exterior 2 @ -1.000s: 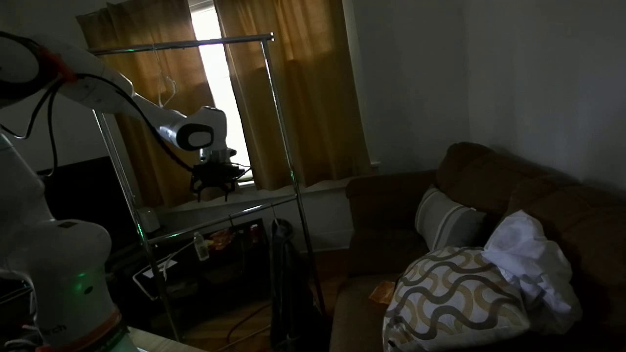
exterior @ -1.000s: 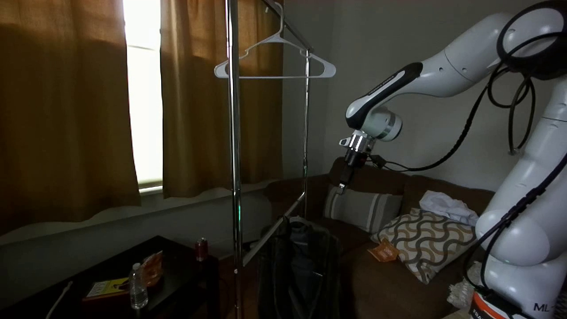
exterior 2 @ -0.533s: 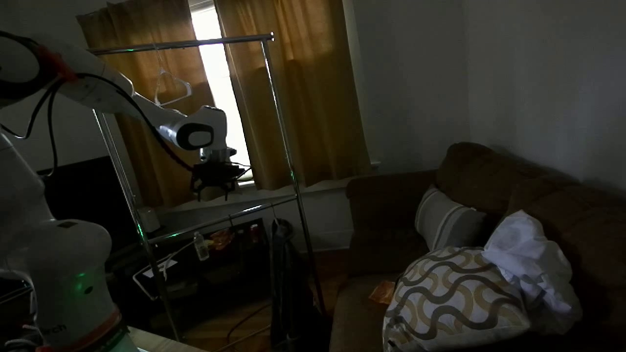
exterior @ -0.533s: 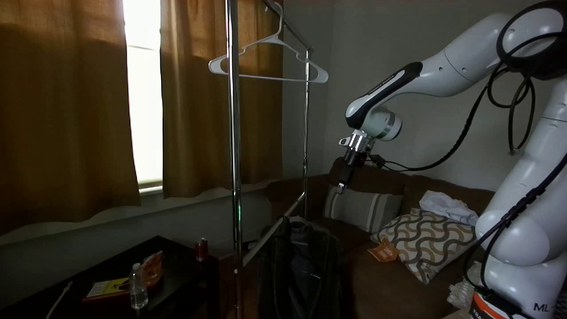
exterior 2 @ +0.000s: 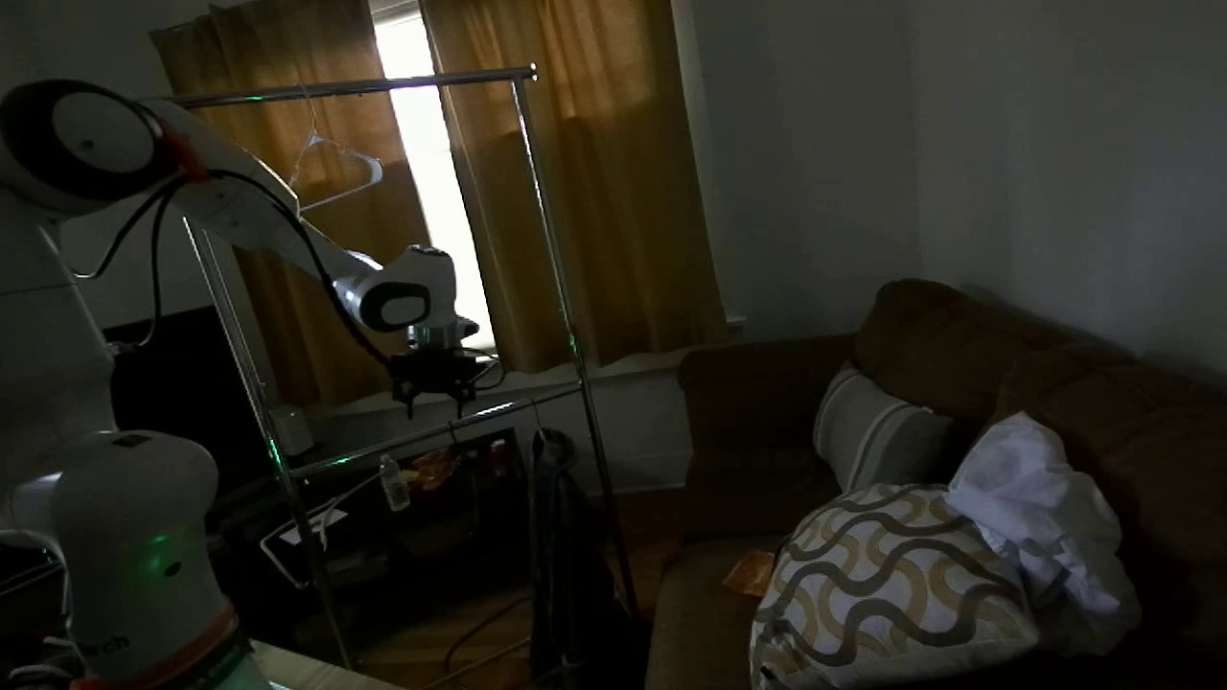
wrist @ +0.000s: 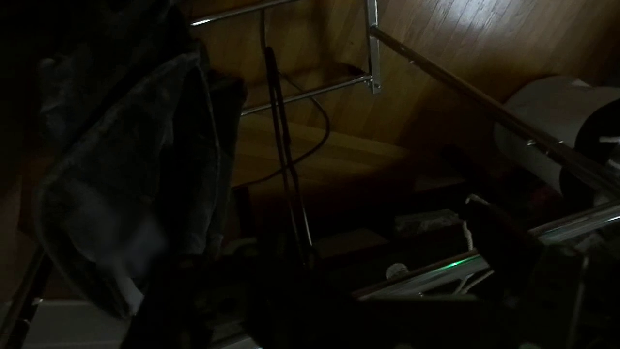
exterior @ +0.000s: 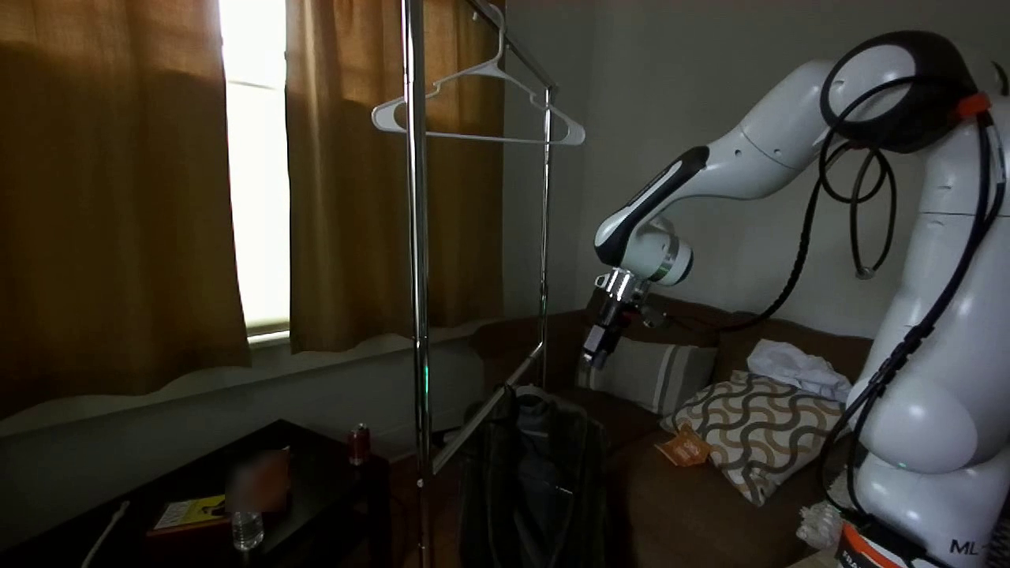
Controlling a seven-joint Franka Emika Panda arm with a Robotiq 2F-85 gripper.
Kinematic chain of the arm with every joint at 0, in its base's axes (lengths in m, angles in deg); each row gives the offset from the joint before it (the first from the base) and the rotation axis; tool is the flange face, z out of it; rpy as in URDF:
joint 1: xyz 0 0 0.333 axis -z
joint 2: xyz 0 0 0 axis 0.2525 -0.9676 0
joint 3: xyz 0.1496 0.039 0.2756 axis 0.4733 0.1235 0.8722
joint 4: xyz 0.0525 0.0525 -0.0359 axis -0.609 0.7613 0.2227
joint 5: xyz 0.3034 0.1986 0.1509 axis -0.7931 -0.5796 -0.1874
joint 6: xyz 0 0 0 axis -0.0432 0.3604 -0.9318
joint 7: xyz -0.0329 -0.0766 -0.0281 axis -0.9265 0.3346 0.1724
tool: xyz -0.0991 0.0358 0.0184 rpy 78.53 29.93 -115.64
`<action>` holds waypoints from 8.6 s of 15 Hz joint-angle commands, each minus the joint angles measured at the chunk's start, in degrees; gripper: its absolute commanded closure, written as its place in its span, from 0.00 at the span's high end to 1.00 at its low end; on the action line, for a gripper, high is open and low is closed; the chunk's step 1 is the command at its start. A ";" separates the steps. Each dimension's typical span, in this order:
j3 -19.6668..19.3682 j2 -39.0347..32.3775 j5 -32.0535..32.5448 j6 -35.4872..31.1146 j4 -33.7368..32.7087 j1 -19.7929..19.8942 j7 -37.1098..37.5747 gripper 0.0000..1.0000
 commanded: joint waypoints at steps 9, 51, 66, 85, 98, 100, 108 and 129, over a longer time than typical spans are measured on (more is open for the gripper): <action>13.07 -22.01 -18.45 -19.78 -10.79 4.20 -4.17 1.00; 28.94 -44.53 8.40 -32.62 -25.38 15.64 6.56 0.42; 33.99 -41.35 16.78 -31.60 -20.25 22.11 7.88 0.02; 21.80 -8.92 17.56 -19.87 0.48 15.52 17.78 0.02; 10.91 5.17 32.30 7.76 -0.30 6.06 34.51 0.02; 10.82 7.33 34.40 11.12 -0.73 5.33 36.71 0.02; 12.06 17.31 40.27 17.99 -0.07 2.51 45.18 0.02; 10.38 22.33 43.96 20.06 -6.17 2.10 46.94 0.02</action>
